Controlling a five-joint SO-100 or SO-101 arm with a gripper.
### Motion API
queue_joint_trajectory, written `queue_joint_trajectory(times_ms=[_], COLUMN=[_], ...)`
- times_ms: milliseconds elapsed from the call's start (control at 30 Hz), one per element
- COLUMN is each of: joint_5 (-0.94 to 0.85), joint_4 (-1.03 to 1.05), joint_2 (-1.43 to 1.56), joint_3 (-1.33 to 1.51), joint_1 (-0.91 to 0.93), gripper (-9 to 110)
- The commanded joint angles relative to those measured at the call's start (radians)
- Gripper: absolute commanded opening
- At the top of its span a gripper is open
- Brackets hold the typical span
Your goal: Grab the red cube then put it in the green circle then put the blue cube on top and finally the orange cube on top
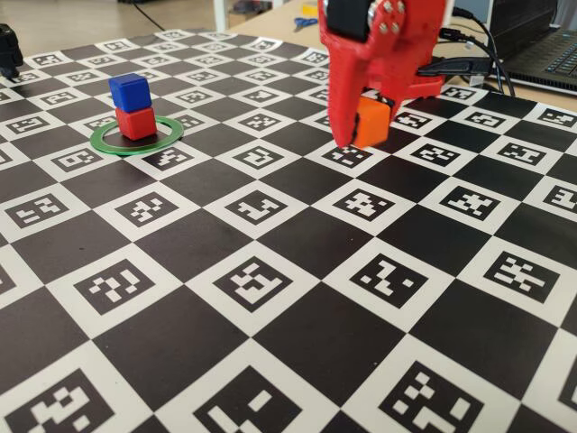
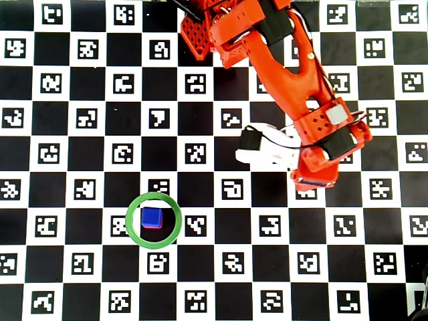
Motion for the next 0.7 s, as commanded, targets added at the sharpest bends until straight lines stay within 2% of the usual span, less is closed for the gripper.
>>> queue_joint_trajectory(times_ms=[0,333,667], joint_5=[-0.051,-0.293,-0.512], joint_4=[0.038,0.193,0.25], joint_2=[0.147,0.215,0.225], joint_3=[-0.057,-0.155,-0.239], joint_1=[0.051,0.213,0.417], gripper=[9,8,7])
